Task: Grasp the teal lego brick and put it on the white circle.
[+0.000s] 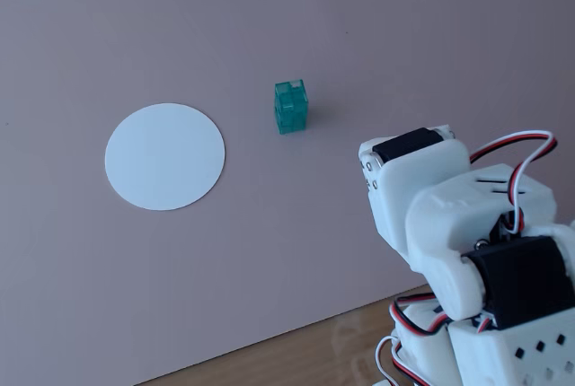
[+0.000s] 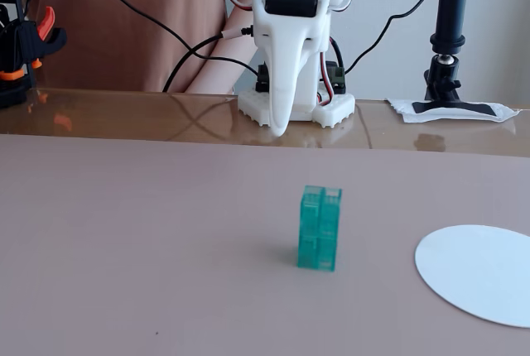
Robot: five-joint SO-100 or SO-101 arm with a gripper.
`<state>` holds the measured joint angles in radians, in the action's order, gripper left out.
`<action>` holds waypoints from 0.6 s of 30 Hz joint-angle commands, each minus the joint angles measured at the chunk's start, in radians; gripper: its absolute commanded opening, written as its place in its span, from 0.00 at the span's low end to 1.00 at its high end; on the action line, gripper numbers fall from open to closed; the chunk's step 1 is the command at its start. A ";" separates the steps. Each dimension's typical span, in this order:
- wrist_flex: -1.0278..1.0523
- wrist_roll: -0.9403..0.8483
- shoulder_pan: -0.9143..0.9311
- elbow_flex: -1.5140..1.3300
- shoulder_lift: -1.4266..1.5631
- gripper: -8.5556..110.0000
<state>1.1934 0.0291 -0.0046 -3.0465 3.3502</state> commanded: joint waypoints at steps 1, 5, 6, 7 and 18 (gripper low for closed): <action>0.000 0.000 -0.002 -0.002 0.005 0.07; 0.000 -0.014 -0.014 -0.002 0.005 0.07; 0.000 -0.014 -0.015 -0.002 0.005 0.07; 0.000 -0.014 -0.015 -0.002 0.005 0.07; -0.015 -0.003 -0.014 0.002 0.006 0.07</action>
<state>1.1934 0.0199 -0.0138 -3.0465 3.3502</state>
